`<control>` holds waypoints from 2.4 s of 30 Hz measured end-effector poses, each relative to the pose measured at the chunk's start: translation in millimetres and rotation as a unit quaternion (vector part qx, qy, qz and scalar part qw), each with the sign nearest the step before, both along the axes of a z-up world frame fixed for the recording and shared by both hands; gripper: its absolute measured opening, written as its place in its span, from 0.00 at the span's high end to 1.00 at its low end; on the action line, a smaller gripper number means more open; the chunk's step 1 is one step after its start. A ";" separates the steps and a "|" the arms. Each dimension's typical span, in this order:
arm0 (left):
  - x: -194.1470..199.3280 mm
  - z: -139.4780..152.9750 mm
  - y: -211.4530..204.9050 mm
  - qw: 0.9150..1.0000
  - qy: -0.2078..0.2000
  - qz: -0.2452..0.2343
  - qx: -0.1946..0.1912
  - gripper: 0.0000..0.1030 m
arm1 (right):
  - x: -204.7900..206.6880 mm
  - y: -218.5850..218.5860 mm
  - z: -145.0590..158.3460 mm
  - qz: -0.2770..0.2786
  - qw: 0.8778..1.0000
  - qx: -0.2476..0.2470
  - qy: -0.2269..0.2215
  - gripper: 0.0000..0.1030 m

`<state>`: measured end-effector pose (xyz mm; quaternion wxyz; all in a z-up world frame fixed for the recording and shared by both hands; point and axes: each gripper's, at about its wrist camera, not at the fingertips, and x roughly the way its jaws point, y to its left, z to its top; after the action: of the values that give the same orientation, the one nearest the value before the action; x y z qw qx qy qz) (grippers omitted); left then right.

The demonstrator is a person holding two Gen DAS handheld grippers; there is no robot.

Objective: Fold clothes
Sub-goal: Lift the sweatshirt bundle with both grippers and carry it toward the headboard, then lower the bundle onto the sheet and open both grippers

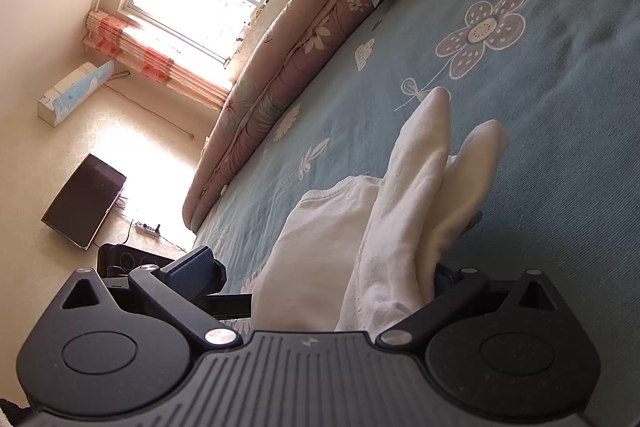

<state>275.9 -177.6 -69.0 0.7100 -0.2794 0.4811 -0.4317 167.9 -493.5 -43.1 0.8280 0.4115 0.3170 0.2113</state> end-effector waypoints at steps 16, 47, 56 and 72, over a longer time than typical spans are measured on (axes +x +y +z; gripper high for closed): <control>46.3 5.0 -150.0 0.997 -0.044 -0.063 -0.014 0.02 | 34.3 -139.3 21.8 -0.090 0.995 -0.039 0.013 0.00; 8.7 -23.1 -109.8 0.985 -0.100 -0.090 0.104 0.01 | -124.9 -172.0 -78.1 -0.341 0.938 0.029 0.048 0.00; -4.2 -27.5 -113.0 0.986 -0.086 -0.101 0.099 0.01 | -99.5 -156.1 -88.3 -0.368 0.929 0.025 0.033 0.00; -8.3 -31.8 -89.9 0.988 -0.073 -0.090 0.100 0.01 | -96.2 -123.6 -104.9 -0.335 0.940 0.062 -0.034 0.00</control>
<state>267.6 -267.5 -100.8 0.7256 -0.1308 0.4921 -0.4628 71.7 -617.1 -148.1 0.8342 0.5367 0.1188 -0.0449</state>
